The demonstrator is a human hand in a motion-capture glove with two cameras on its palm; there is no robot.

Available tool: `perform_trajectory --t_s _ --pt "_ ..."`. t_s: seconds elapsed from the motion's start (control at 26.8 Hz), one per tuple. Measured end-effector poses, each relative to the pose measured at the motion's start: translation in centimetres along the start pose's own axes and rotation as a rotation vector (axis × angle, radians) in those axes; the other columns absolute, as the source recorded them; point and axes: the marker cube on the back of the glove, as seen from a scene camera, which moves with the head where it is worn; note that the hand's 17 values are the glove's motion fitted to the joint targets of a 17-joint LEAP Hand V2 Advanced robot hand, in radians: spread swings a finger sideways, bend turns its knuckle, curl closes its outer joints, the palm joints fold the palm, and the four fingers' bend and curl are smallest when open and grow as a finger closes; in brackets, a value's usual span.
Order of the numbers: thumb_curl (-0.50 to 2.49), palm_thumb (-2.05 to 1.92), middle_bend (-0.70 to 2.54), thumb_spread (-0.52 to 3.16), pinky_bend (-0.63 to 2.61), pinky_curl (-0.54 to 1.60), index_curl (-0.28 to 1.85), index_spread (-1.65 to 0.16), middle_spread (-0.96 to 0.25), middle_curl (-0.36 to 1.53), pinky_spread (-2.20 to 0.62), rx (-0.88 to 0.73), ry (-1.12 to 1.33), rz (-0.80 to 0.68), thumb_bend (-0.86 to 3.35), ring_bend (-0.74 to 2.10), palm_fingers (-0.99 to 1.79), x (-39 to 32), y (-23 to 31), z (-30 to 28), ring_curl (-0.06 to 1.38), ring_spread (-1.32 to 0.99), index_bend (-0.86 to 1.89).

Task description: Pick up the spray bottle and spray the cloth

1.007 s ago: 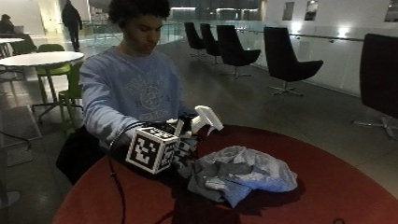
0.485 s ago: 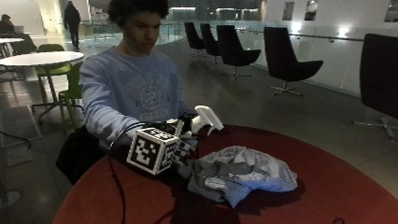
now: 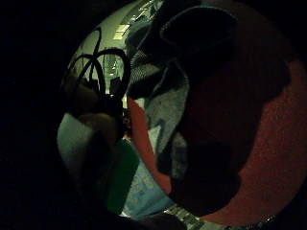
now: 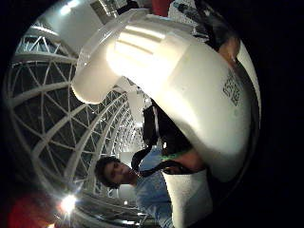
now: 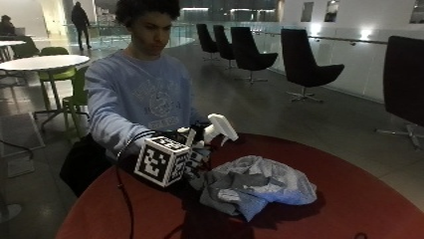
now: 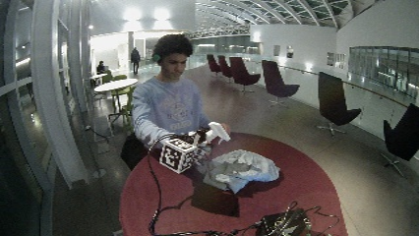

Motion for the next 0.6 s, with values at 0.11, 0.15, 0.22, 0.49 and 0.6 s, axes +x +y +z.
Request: perform_trajectory --t_s 0.11,0.15,0.22,0.49,0.6 --pt "0.40 0.56 0.42 1.14 0.40 0.39 0.26 -0.25 -0.03 0.47 0.08 0.000 -0.003 0.009 -0.02 0.70 1.16 0.02 0.06 -0.07 0.44 -0.02 0.11" --pt "0.40 0.56 0.42 1.14 0.40 0.39 0.26 -0.25 -0.03 0.47 0.08 0.000 -0.005 0.011 -0.02 0.70 1.16 0.01 0.07 -0.09 0.44 -0.02 0.11" --pt "0.40 0.56 0.42 1.14 0.40 0.39 0.27 -0.24 -0.03 0.48 0.08 0.000 -0.008 0.013 -0.02 0.70 1.16 0.02 0.09 -0.09 0.44 -0.02 0.11" --pt "0.40 0.55 0.43 1.15 0.40 0.39 0.27 -0.24 -0.03 0.48 0.08 0.002 -0.020 0.003 -0.02 0.70 1.16 0.12 0.11 -0.04 0.44 -0.02 0.11" --pt "0.40 0.55 0.43 1.15 0.40 0.39 0.27 -0.24 -0.03 0.48 0.08 0.004 -0.023 0.004 -0.02 0.70 1.16 0.14 0.15 -0.05 0.44 -0.02 0.11"
